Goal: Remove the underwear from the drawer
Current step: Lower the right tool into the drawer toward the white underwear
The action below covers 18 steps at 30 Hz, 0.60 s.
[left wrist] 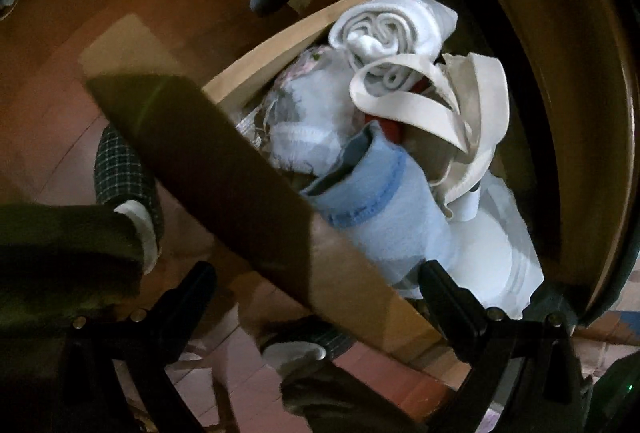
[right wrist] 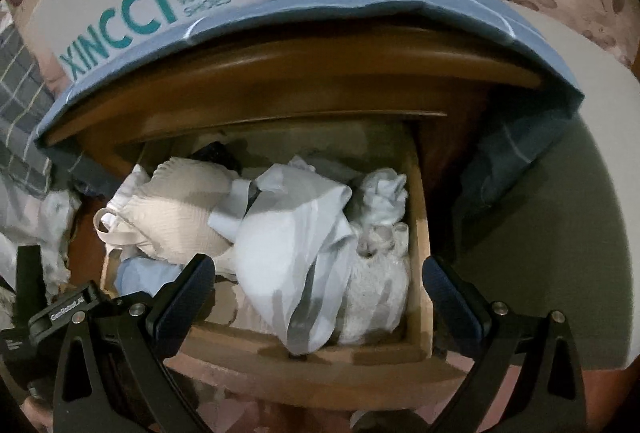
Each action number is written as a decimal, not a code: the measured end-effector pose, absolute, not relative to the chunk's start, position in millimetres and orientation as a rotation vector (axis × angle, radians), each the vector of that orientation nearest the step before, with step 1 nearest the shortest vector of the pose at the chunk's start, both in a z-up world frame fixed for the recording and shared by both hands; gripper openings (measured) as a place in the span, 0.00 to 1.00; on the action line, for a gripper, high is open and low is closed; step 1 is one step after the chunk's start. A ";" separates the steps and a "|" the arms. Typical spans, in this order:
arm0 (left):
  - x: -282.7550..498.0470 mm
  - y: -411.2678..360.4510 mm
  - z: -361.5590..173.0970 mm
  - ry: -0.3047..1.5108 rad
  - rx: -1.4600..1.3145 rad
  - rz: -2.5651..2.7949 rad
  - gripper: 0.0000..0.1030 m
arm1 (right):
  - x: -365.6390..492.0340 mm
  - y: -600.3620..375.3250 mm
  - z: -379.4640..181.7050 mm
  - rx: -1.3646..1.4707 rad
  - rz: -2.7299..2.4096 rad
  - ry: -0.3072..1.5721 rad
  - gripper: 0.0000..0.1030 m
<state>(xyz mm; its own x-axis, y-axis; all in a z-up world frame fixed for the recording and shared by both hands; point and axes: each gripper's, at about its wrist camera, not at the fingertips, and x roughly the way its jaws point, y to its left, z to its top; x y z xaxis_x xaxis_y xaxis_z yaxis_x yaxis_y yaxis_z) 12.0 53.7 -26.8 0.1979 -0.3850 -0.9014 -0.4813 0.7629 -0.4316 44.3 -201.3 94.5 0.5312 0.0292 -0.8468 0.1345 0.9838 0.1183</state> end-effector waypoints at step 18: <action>64.6 51.6 60.3 1.374 -0.357 0.043 0.99 | 51.1 -159.5 77.5 -0.057 0.132 1.126 1.00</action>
